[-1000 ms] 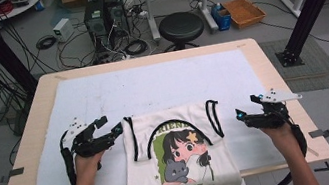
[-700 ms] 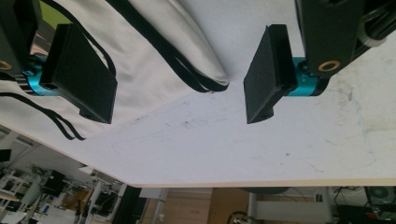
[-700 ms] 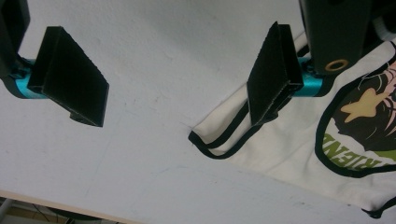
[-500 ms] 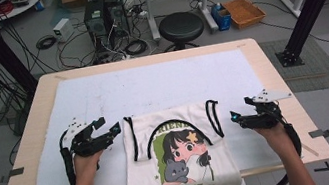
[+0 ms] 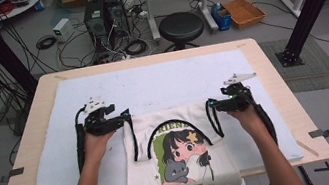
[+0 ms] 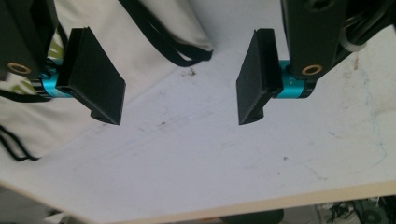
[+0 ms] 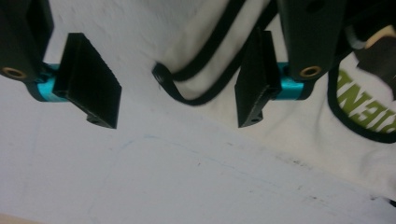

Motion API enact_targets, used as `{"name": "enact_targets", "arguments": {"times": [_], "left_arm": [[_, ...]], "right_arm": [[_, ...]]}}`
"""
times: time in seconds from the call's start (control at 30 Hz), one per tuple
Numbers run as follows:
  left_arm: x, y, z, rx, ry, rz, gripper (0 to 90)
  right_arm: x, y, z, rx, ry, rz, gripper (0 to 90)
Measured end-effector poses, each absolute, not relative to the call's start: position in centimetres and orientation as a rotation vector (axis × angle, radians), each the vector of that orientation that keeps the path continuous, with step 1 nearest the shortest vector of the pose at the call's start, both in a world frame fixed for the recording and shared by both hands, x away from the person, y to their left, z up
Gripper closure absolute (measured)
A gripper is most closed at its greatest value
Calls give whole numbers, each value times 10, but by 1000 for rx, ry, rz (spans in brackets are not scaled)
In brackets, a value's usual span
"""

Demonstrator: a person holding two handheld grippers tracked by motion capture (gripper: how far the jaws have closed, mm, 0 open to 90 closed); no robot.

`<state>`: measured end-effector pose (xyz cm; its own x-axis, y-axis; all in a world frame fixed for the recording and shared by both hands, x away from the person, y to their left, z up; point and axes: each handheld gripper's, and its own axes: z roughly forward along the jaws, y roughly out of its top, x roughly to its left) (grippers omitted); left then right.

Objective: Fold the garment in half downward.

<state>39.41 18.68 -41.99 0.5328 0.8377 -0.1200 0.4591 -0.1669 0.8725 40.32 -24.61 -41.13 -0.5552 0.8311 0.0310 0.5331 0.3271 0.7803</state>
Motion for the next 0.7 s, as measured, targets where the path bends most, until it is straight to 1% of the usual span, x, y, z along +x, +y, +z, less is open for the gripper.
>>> {"name": "enact_targets", "arguments": {"times": [0.07,0.13,0.23,0.3,0.37,0.43,0.53,0.63,0.7], "left_arm": [[405,179,-428,1867,1106,501,352],[411,176,-436,1909,1127,514,368],[415,177,-443,1943,1146,500,446],[415,180,-445,1956,1162,500,499],[415,185,-447,1951,1214,502,550],[413,188,-449,1954,1230,476,612],[410,191,-448,1946,1242,481,656],[406,196,-445,1892,1238,484,651],[405,199,-443,1842,1217,483,617]], "right_arm": [[416,-232,-416,1203,2272,1036,347],[426,-221,-423,1195,2320,967,399],[431,-216,-432,1178,2401,898,512],[431,-219,-435,1164,2429,881,545],[430,-225,-436,1142,2437,889,601],[428,-230,-436,1143,2442,882,623],[425,-238,-436,1139,2452,881,637],[425,-244,-436,1166,2465,907,636],[425,-245,-436,1177,2467,917,631]]}}
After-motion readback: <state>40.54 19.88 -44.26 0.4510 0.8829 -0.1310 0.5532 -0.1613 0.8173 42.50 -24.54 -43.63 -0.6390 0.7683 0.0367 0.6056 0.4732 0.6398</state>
